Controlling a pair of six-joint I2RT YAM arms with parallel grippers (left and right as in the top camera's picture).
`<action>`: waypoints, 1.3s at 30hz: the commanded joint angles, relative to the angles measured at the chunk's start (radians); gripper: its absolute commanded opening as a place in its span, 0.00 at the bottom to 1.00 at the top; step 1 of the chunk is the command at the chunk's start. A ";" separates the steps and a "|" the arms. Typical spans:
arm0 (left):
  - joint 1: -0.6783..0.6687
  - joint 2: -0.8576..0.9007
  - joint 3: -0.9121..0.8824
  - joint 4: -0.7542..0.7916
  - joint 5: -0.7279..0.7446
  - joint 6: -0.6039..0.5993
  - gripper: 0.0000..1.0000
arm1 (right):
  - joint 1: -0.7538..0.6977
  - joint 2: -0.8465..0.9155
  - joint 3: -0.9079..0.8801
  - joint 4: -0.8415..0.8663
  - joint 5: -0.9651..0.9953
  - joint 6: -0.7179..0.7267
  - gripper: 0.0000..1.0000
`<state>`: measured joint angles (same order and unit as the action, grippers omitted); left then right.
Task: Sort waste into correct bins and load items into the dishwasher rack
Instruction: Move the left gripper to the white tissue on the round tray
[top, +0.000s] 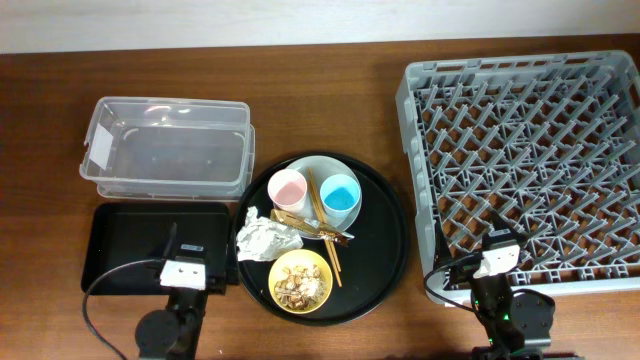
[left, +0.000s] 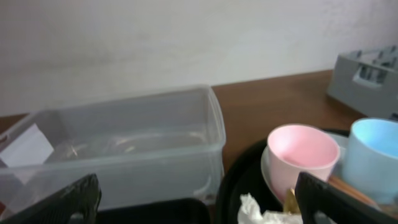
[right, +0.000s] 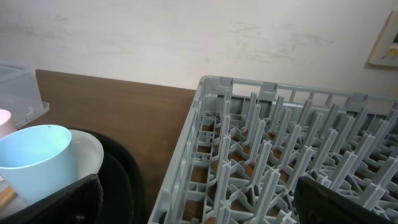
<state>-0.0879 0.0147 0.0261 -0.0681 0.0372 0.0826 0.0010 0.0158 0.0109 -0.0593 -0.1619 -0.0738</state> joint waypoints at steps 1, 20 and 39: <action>-0.004 0.016 0.221 -0.176 0.026 -0.027 0.99 | 0.007 -0.007 -0.005 -0.005 0.005 0.011 0.99; -0.159 1.361 1.203 -1.091 0.155 -0.424 0.30 | 0.007 -0.007 -0.005 -0.005 0.005 0.011 0.99; -0.252 1.363 0.625 -0.381 -0.009 -0.624 0.54 | 0.007 -0.007 -0.005 -0.005 0.005 0.011 0.99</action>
<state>-0.3374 1.3792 0.6735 -0.4801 0.0437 -0.6487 0.0010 0.0158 0.0109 -0.0597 -0.1585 -0.0738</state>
